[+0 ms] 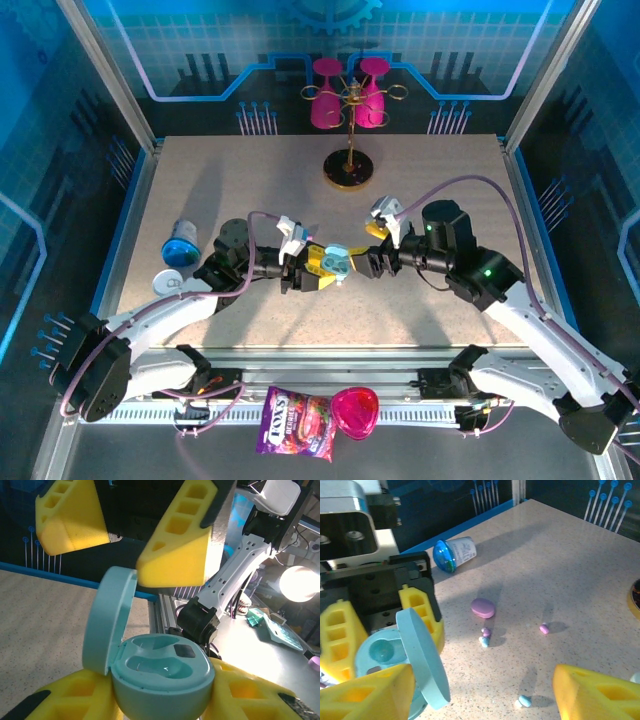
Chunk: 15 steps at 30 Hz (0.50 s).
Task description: Insert the wireless bluetooth earbuds into the charging case
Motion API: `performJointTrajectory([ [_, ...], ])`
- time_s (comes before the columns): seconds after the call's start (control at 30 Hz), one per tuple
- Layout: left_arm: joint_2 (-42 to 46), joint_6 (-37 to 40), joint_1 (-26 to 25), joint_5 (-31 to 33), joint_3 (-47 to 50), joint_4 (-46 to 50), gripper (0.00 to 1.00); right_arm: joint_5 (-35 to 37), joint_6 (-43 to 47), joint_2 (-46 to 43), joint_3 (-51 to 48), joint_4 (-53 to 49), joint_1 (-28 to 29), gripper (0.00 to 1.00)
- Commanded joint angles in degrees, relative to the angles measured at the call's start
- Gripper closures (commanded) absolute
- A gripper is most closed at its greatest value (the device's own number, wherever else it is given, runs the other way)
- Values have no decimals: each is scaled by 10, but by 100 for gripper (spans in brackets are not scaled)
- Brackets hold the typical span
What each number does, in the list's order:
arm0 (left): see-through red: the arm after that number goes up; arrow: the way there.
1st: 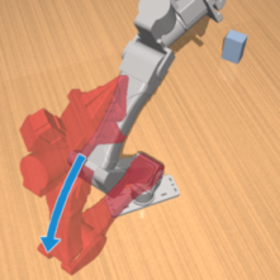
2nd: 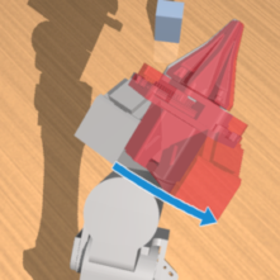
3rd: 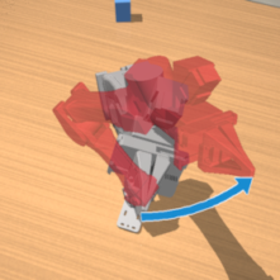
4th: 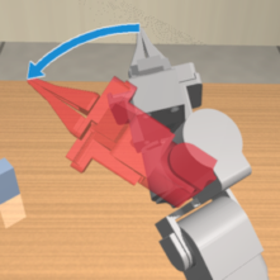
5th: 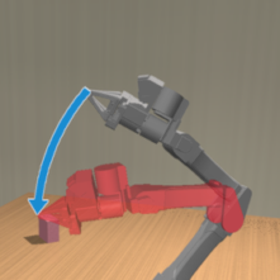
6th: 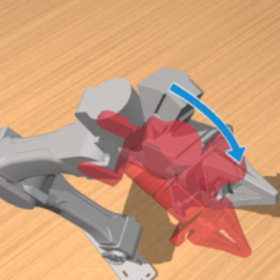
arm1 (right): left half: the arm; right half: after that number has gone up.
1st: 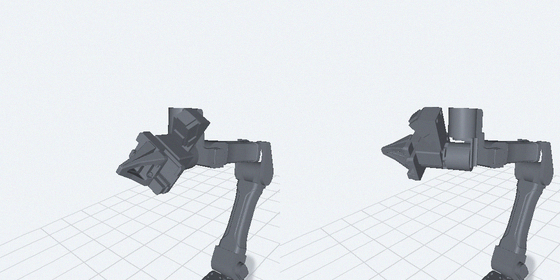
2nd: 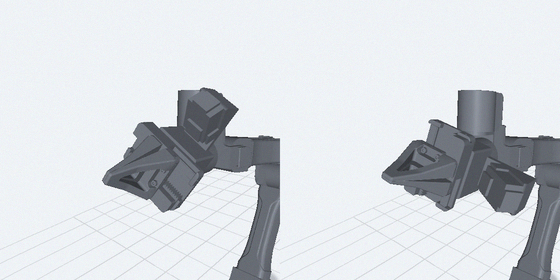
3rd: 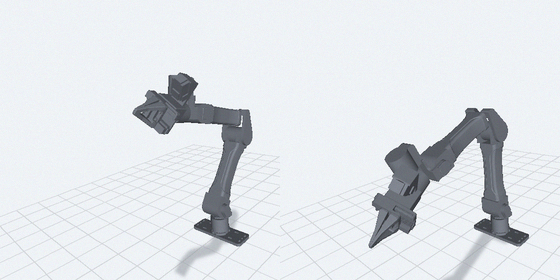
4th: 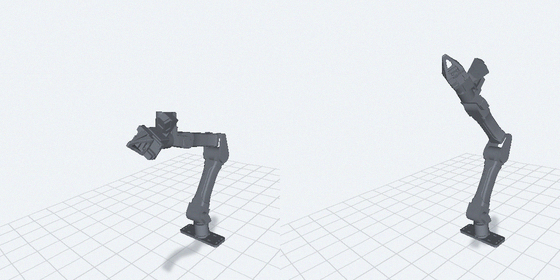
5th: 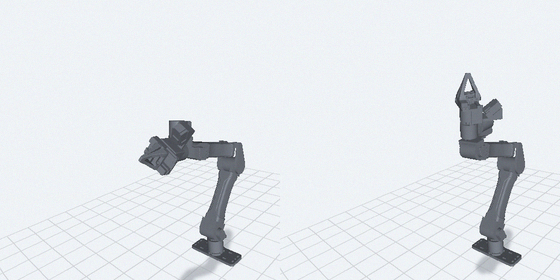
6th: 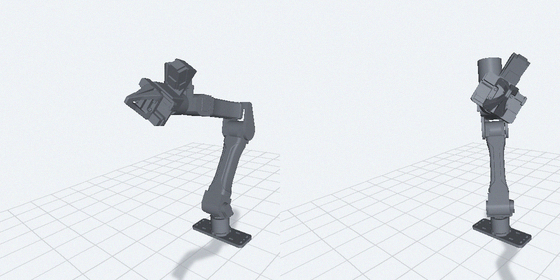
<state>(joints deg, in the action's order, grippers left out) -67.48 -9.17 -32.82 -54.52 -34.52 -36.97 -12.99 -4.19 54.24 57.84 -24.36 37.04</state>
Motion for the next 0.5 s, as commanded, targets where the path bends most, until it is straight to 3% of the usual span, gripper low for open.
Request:
performJointTrajectory([
  [0.0, 2, -4, -6, -38, 1, -59, 77, 52, -18, 4, 6, -6, -10, 27],
  [0.23, -1, -5, -5, -37, 2, -69, 77, -29, -28, -27, -15, 40, -24, 26],
  [0.37, -8, -13, -5, -36, -1, -75, 77, -124, -11, -23, -19, 41, -25, 27],
  [0.47, -14, -26, -6, -39, -5, -87, 77, -124, 6, -14, -18, 38, -13, 29],
])
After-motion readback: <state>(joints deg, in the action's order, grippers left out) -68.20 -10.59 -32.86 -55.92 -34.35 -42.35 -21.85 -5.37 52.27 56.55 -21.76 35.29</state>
